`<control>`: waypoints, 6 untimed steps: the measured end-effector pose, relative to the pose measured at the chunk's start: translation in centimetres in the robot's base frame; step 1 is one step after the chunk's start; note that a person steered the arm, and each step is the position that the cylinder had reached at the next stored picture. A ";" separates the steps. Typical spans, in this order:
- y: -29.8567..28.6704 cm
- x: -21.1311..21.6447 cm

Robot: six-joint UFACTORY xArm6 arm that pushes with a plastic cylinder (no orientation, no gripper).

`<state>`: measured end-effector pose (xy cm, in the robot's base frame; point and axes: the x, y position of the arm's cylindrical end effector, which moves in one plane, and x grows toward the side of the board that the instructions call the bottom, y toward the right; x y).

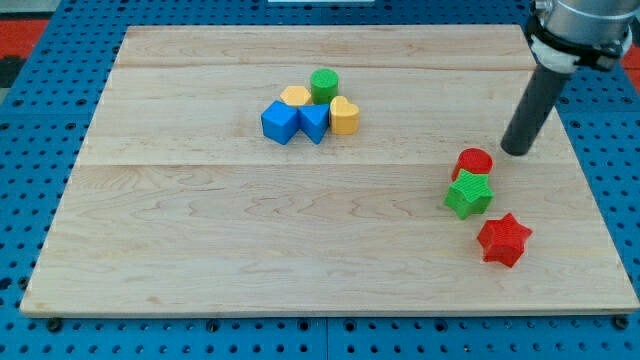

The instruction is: Slide red circle along with green star towards bottom right

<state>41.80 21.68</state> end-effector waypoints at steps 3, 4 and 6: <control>0.5 3.1; -2.8 2.6; -4.5 2.0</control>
